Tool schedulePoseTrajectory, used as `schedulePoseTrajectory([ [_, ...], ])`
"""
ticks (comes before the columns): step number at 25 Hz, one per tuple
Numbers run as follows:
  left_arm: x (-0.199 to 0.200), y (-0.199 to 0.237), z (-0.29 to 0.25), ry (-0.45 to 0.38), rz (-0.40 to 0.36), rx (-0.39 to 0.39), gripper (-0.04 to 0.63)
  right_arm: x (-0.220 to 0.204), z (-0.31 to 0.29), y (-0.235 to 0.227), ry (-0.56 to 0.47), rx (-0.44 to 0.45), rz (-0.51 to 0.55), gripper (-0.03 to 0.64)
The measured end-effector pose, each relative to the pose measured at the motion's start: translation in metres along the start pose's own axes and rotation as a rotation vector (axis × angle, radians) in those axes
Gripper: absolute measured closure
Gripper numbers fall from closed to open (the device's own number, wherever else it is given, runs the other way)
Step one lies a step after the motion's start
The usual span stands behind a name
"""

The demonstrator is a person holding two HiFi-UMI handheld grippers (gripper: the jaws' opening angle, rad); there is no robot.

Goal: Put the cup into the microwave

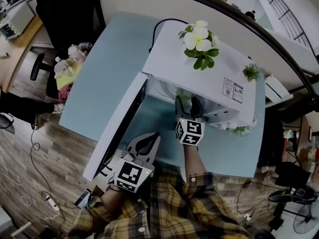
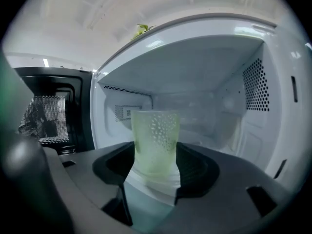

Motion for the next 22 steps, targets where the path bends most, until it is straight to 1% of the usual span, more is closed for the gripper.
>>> schedulePoseTrajectory([
  [6, 0.000, 0.002, 0.000, -0.001, 0.000, 0.006, 0.603, -0.001, -0.002, -0.001, -0.005, -0.009, -0.007, 0.350],
  [12, 0.001, 0.000, 0.001, -0.004, -0.002, 0.006, 0.603, -0.002, 0.001, 0.001, 0.002, 0.021, -0.044, 0.347],
  [22, 0.005, -0.001, 0.004, -0.022, -0.005, 0.022, 0.603, 0.007, 0.017, -0.003, -0.030, 0.019, -0.069, 0.319],
])
Point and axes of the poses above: the fingertips, and each gripper's own axes: z backward along the fingers, y to its left, x out of its top, the point moved 4 cm from there along z, backward along the fingers, and after that the axes turned 1 degree about y, right-handed, at the moved point
